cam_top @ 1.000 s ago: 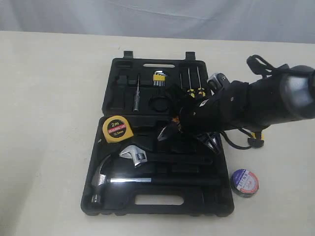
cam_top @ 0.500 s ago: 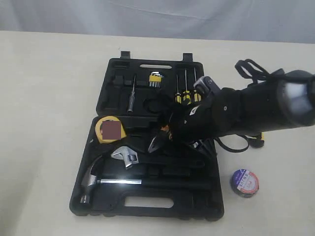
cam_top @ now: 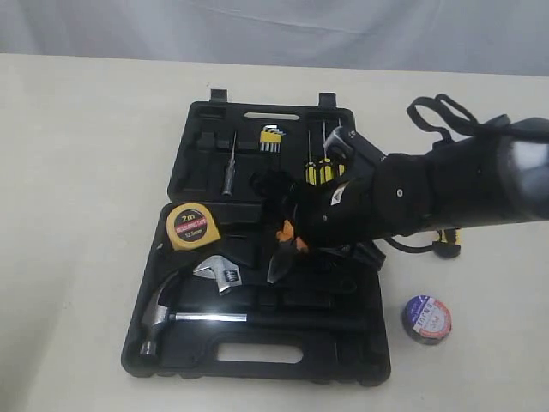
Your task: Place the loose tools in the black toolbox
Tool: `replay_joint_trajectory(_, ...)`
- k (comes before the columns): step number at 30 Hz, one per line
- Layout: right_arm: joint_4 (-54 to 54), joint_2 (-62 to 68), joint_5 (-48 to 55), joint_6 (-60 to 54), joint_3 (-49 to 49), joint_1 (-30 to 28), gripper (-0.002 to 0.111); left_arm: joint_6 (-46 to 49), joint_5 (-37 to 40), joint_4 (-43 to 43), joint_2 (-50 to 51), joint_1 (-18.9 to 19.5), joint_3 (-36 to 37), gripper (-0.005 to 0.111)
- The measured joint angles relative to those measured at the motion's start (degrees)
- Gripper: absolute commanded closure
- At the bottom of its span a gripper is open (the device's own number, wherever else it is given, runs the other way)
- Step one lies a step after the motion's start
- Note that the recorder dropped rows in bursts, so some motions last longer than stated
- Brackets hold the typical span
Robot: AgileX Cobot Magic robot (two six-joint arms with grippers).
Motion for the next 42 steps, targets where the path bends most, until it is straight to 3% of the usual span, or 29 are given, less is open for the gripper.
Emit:
replay_joint_trajectory(8,-3.78,-1.95,0.97,-7.81,0.0,0.21,0.024,0.0,0.0,0.0,0.0,0.0,0.0,0.107)
replay_joint_trajectory(20,-38.23,-15.81,2.6,-24.11,0.0,0.21,0.024,0.0,0.0,0.0,0.0,0.0,0.0,0.107)
replay_joint_trajectory(28,-61.68,-15.61,14.44,-34.25,0.0,0.21,0.024,0.0,0.0,0.0,0.0,0.0,0.0,0.107)
replay_joint_trajectory(35,-70.39,-12.42,15.81,-42.6,0.0,0.21,0.049,0.0,0.0,0.0,0.0,0.0,0.0,0.107)
replay_joint_trajectory(42,-72.62,-9.16,13.43,-44.54,-0.35,0.21,0.049,0.0,0.0,0.0,0.0,0.0,0.0,0.107)
